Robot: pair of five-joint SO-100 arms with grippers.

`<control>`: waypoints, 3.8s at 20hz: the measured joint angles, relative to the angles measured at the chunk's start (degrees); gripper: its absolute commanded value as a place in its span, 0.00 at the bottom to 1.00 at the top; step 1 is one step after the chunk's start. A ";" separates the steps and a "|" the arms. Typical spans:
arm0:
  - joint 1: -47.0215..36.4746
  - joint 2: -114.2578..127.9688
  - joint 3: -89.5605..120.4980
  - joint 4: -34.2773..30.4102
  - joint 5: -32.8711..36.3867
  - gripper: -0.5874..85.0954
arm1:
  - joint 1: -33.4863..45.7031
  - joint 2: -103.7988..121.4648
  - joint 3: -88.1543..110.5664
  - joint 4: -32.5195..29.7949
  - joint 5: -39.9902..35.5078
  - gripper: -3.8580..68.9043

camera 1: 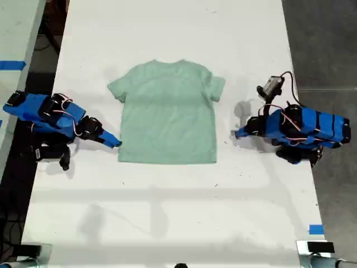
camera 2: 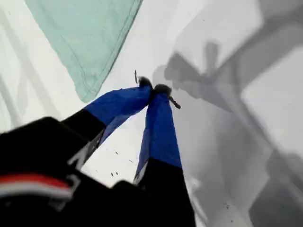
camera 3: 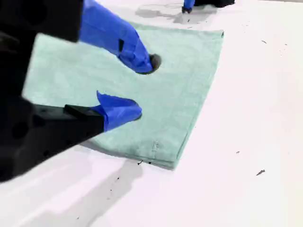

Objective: Fold t shirt

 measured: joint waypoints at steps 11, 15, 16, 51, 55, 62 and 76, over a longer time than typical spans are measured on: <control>0.00 0.00 0.00 0.00 0.00 0.15 | 21.53 -25.75 -28.65 4.57 -18.98 0.25; 0.00 0.00 0.00 0.00 0.00 0.15 | 36.74 -66.18 -61.00 1.76 -31.73 0.26; 0.00 0.00 0.00 0.00 0.00 0.15 | 38.94 -75.15 -67.68 0.26 -32.34 0.26; 0.00 0.00 0.00 0.00 0.00 0.15 | 17.67 -89.65 -75.59 -15.29 -30.67 0.05; 0.00 0.00 0.00 0.00 0.00 0.15 | 9.14 -58.97 -43.51 -17.93 -22.41 0.05; 0.09 0.00 0.00 0.00 0.00 0.15 | 8.17 -7.47 -1.32 -10.20 -14.24 0.05; 0.09 0.00 0.00 0.00 0.00 0.15 | 8.00 -0.97 -0.35 -9.58 -11.51 0.05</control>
